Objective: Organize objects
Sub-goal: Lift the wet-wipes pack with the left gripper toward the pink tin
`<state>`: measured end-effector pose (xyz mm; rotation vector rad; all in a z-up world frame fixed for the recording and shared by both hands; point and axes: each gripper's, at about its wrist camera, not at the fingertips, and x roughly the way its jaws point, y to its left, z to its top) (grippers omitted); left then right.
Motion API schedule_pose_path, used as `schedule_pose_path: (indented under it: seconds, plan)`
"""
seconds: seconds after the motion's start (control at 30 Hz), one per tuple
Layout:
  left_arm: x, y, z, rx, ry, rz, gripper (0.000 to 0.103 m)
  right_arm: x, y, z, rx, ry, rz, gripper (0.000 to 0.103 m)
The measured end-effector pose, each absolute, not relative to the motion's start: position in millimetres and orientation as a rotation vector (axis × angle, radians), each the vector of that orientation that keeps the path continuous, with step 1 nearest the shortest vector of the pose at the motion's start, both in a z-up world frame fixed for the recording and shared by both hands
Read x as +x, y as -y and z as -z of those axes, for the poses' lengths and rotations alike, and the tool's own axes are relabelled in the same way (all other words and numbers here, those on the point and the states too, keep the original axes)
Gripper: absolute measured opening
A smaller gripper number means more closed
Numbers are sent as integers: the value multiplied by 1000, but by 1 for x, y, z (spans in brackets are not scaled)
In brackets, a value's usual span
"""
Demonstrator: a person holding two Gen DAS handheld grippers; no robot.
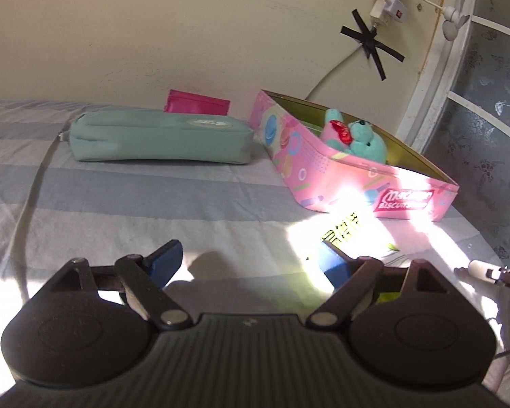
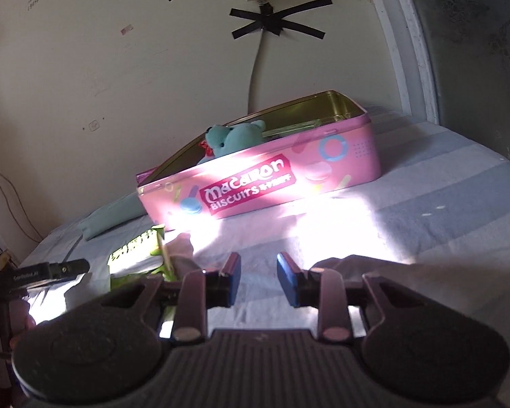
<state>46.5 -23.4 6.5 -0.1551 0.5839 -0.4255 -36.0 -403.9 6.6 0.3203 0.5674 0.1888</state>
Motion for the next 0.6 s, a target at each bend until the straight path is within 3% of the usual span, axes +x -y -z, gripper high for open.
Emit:
schedule_pose_path:
  seconds: [0.13, 0.27, 0.33, 0.4, 0.43, 0.47, 0.57, 0.6]
  plan:
    - [59, 55, -21, -62, -579, 535, 88, -40, 361, -8, 233, -578, -321, 44]
    - [78, 83, -24, 1, -620, 638, 96, -39, 317, -12, 48, -608, -371, 67]
    - [84, 93, -21, 15, -649, 678, 96, -35, 296, -11, -44, -619, -366, 88]
    - [86, 102, -16, 32, -669, 679, 90, -30, 281, -9, -117, -614, -370, 91]
    - [85, 105, -13, 35, -689, 683, 81, -29, 275, -7, -151, -603, -367, 92]
    - [85, 108, -11, 24, -718, 702, 66, -28, 271, -6, -173, -593, -364, 92]
    - [71, 115, -11, 9, -729, 735, 64, -28, 281, -7, -181, -572, -361, 81]
    - [66, 119, -11, 14, -729, 745, 64, -28, 289, -7, -182, -571, -341, 84]
